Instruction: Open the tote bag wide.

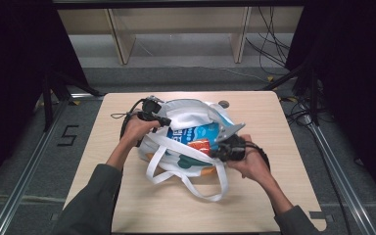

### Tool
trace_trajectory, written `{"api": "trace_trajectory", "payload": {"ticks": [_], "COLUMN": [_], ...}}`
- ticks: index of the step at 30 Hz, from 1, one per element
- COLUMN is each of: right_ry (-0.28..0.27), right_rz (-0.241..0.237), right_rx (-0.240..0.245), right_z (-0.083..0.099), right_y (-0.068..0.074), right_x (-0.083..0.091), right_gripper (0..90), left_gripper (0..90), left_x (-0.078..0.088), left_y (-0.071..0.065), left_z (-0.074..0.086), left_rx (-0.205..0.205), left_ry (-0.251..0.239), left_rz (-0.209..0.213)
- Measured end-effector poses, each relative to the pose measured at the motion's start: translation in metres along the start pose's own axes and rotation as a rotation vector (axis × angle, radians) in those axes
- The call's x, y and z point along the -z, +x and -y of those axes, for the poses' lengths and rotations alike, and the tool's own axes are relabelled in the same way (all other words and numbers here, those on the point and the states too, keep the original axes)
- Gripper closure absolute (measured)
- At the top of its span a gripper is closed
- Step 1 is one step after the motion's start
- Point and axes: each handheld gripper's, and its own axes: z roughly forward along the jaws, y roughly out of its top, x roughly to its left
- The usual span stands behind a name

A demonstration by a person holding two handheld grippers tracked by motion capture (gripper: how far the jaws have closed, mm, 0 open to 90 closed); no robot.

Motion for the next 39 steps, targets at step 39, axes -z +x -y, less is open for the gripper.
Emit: {"api": "trace_trajectory", "payload": {"ticks": [39], "right_ry": [0.016], "right_rz": [-0.022], "right_rx": [-0.050], "right_z": [-0.012], "right_y": [-0.016], "right_x": [-0.020], "right_gripper": [90.0], "left_gripper": [86.0], "left_x": [0.011], "left_y": [-0.031], "left_z": [0.047], "left_rx": [-0.166], "left_ry": [0.095], "left_rz": [0.091]}}
